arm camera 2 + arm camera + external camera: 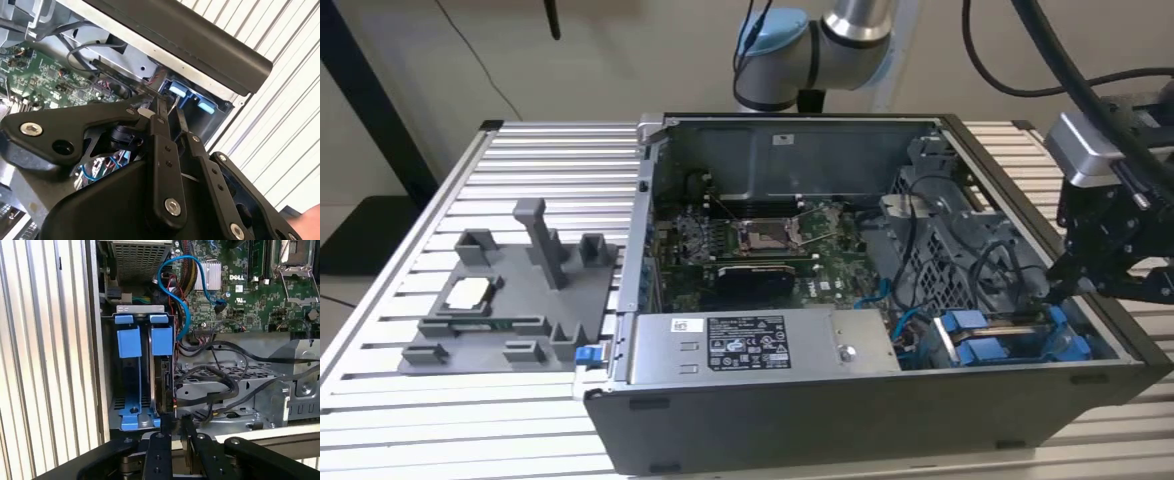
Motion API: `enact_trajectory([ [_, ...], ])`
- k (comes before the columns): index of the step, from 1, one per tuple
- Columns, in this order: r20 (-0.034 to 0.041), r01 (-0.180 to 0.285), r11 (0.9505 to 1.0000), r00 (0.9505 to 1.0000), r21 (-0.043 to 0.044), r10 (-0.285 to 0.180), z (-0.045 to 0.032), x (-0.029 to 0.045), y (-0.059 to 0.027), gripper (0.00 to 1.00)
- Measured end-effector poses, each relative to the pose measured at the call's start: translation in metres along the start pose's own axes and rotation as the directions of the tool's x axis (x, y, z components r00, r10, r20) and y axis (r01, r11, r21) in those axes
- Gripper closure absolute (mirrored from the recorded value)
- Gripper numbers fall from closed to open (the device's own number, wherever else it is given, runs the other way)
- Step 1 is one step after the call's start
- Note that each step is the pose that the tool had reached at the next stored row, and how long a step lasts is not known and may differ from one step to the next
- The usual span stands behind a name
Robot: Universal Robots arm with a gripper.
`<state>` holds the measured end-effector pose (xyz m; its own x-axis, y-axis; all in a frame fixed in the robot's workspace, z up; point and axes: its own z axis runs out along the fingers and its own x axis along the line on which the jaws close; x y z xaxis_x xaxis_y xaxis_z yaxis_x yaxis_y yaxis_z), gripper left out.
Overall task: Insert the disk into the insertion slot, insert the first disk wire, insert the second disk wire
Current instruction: 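Insert the second disk wire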
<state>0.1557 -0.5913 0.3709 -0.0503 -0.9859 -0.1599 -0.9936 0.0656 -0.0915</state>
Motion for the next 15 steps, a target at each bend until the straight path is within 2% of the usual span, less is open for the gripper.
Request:
enact_trajectory([
  [4, -0.0043, -0.038, 0.9993, 0.9993, -0.0057, 0.038, 0.0042, 0.0007, 0.0004, 0.76],
  [8, -0.0067, -0.065, 0.9979, 0.9979, -0.0064, 0.065, 0.0086, 0.0013, 0.0008, 0.76],
  [10, -0.0053, -0.075, 0.9972, 0.9972, -0.0057, 0.075, 0.0104, 0.0016, 0.0009, 0.84],
  [13, -0.0005, -0.086, 0.9963, 0.9963, -0.0051, 0.086, 0.0113, 0.0018, 0.001, 0.84],
  [15, -0.0001, -0.089, 0.996, 0.996, -0.0053, 0.089, 0.01, 0.0016, 0.001, 0.84],
])
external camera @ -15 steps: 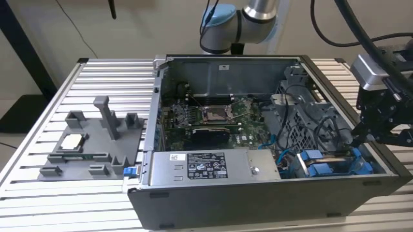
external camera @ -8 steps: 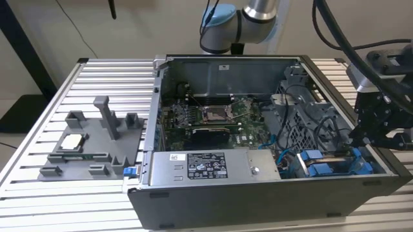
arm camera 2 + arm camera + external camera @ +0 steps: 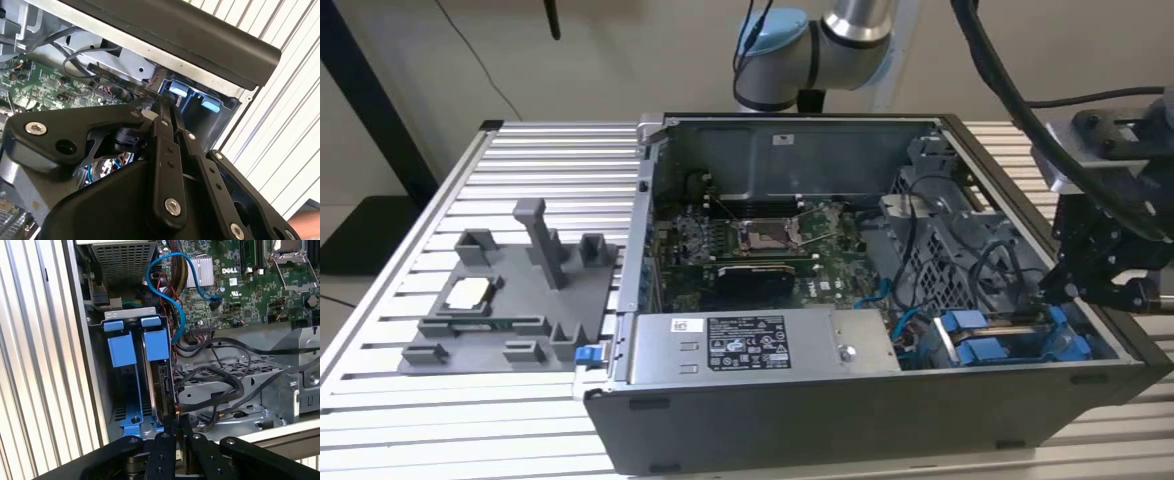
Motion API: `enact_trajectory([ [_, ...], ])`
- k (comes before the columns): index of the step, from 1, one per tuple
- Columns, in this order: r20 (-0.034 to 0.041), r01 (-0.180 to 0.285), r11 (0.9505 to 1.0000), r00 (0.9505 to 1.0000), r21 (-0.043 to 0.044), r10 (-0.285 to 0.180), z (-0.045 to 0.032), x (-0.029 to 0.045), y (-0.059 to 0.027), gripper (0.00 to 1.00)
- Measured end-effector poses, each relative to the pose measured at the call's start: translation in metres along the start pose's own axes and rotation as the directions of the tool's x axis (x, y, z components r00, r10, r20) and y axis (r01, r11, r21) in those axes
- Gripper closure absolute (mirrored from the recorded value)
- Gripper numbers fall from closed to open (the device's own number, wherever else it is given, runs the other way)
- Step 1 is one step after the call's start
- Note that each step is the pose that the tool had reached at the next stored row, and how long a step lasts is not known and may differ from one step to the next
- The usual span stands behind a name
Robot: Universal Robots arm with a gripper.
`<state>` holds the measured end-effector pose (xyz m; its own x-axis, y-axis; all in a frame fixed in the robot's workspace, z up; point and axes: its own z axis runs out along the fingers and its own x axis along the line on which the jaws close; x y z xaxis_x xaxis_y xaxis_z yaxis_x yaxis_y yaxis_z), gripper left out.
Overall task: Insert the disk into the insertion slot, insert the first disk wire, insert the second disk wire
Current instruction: 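Insert the second disk wire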
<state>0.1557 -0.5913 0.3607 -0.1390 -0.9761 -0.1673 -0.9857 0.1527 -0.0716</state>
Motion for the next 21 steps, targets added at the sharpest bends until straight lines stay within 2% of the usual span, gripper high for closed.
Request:
enact_trajectory([
  [5, 0.004, -0.006, 1.0, 1.0, 0.0, 0.006, -0.0152, -0.0022, 0.0034, 0.85],
  [7, 0.0045, -0.007, 1.0, 1.0, 0.0001, 0.007, -0.018, -0.0036, 0.007, 0.85],
  [19, 0.0043, -0.007, 1.0, 1.0, 0.0001, 0.007, -0.0179, -0.0251, 0.0318, 0.85],
  [21, 0.0043, -0.007, 1.0, 1.0, 0.0002, 0.007, -0.0181, -0.0255, 0.0371, 0.85],
])
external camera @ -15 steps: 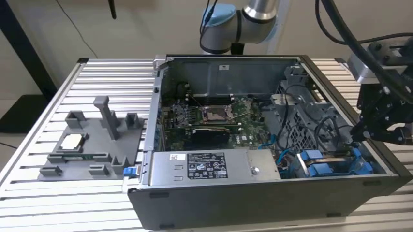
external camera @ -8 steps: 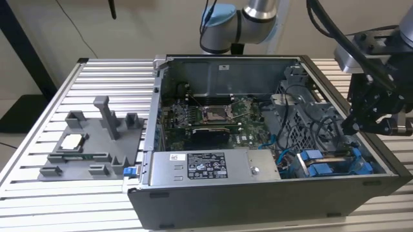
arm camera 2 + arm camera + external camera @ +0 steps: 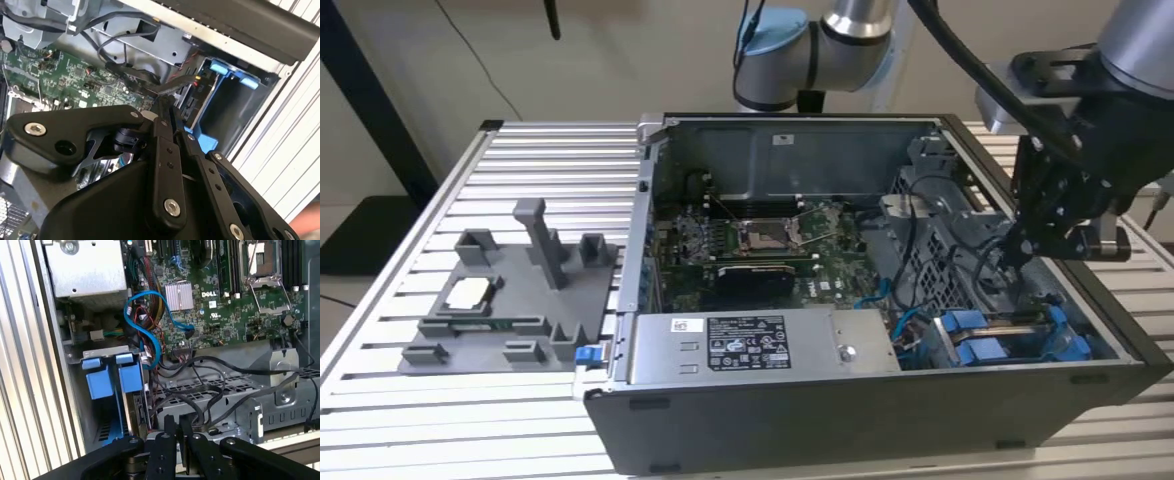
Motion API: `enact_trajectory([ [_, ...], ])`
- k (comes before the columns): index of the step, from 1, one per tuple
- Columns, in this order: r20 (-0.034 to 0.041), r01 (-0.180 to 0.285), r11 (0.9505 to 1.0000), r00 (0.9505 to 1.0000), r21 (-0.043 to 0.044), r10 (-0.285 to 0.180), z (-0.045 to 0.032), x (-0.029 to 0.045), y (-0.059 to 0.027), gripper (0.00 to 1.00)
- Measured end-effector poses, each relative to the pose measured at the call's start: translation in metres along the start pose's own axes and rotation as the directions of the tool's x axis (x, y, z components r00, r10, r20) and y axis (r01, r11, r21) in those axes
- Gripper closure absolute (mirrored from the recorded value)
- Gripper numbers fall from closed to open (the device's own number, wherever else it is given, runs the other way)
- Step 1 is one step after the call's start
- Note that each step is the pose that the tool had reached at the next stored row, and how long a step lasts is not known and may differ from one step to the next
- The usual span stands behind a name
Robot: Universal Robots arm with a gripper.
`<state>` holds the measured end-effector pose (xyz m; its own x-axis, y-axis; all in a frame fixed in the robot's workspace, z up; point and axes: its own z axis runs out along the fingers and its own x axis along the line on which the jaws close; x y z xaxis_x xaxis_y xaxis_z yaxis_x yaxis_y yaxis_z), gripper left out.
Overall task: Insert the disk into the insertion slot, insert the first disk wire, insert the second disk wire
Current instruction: 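Insert the second disk wire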
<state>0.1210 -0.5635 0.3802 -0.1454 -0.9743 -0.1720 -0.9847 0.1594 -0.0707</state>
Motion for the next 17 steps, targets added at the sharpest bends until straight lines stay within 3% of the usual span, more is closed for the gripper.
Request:
enact_trajectory([
  [3, -0.0022, 0.0, 1.0, 1.0, 0.0004, 0.0, 0.0011, 0.0011, 0.0051, 0.85],
  [7, -0.0045, 0.002, 1.0, 1.0, 0.0004, -0.002, 0.0074, 0.003, 0.0057, 0.85],
  [13, -0.004, 0.011, 0.9999, 0.9999, -0.0011, -0.011, 0.0133, 0.0157, 0.0045, 0.85],
  [17, -0.0022, 0.032, 0.9995, 0.9995, -0.0047, -0.032, 0.0168, 0.0201, 0.0042, 0.85],
])
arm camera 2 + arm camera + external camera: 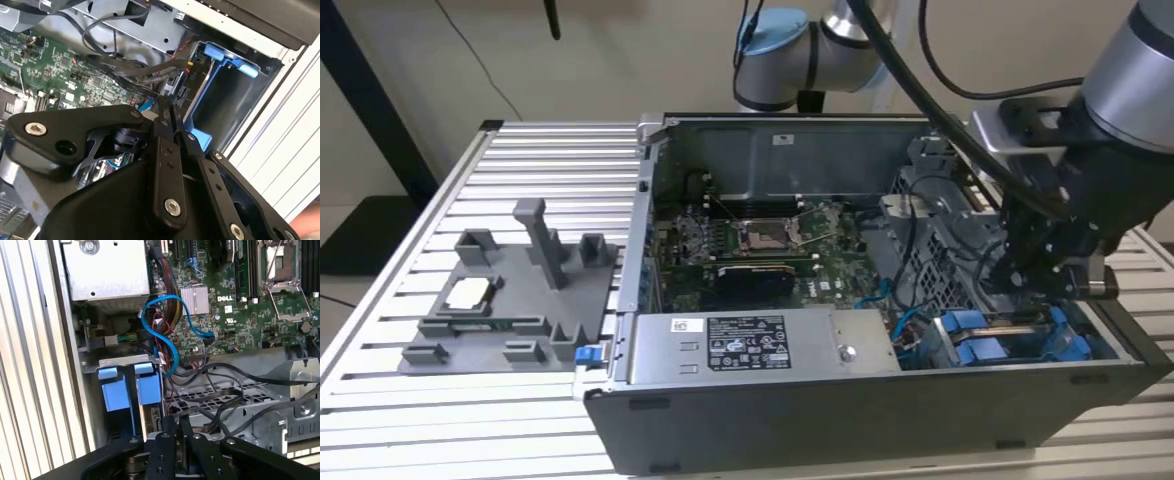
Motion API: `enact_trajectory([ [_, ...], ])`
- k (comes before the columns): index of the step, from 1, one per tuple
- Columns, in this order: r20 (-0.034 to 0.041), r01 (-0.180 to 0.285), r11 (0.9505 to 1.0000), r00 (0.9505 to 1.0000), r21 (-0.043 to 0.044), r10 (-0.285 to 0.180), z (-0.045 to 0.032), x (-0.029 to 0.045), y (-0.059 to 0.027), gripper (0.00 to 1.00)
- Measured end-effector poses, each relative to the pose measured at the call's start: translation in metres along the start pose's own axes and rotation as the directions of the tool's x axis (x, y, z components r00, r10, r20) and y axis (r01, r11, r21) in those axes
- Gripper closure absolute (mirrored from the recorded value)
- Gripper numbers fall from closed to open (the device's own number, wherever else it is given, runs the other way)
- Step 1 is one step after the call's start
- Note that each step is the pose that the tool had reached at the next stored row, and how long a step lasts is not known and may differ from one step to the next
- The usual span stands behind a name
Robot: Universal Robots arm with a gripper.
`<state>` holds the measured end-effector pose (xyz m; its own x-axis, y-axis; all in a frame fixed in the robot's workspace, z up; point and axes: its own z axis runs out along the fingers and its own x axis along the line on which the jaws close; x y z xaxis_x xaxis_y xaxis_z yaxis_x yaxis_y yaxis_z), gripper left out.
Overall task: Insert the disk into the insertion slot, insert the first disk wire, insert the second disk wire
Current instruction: 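Insert the second disk wire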
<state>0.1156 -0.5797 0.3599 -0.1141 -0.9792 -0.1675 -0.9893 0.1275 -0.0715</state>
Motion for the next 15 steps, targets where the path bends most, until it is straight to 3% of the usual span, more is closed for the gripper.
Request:
enact_trajectory([
  [15, 0.0078, 0.087, 0.9962, 0.9962, -0.0026, -0.087, 0.0083, 0.0114, -0.003, 0.85],
])
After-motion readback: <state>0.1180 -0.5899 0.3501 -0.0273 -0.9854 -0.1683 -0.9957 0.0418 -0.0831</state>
